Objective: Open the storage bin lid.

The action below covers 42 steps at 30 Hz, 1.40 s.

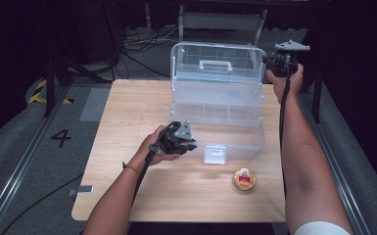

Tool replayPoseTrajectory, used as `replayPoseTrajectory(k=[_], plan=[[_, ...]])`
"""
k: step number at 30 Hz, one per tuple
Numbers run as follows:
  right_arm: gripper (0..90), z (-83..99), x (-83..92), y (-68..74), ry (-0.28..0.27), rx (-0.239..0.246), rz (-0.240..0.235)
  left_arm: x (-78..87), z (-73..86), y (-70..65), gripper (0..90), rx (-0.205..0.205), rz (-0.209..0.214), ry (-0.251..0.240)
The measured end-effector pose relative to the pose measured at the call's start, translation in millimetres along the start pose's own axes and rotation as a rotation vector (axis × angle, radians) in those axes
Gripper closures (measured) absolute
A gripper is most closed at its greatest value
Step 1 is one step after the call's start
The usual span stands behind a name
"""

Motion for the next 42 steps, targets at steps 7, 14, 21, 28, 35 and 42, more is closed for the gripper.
replayPoseTrajectory(k=[7,14,21,28,35,42], plan=[[84.8,1.7,-9.5,-4.5,0.005,-0.023,-0.02,0.0,0.1,-0.1,76.2,-0.002,-0.003,-0.002],[84.7,0.8,-22.9,-8.3,0.045,-0.027,-0.029,0.0,0.2,-0.2,76.1,0.0,-0.005,-0.004],[84.5,-0.1,-35.3,-10.0,0.087,-0.022,-0.03,0.1,0.3,-0.2,76.0,-0.001,-0.006,-0.005],[84.4,1.3,-45.4,-11.6,0.117,-0.026,-0.031,-0.1,0.3,-0.3,76.0,-0.001,-0.006,-0.008],[84.1,1.9,-53.0,-12.7,0.145,-0.026,-0.031,-0.2,0.2,-0.5,75.9,0.002,-0.007,-0.009],[84.0,3.5,-57.0,-12.9,0.146,-0.023,-0.03,-0.2,0.2,-0.5,75.9,0.001,-0.006,-0.01]])
Point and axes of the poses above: each handheld gripper's, and its own axes: x roughly backward along the jaws, z roughly out of its underside, y roughly to its left, the point moved 4 cm from there along -x, roughly forward along the jaws
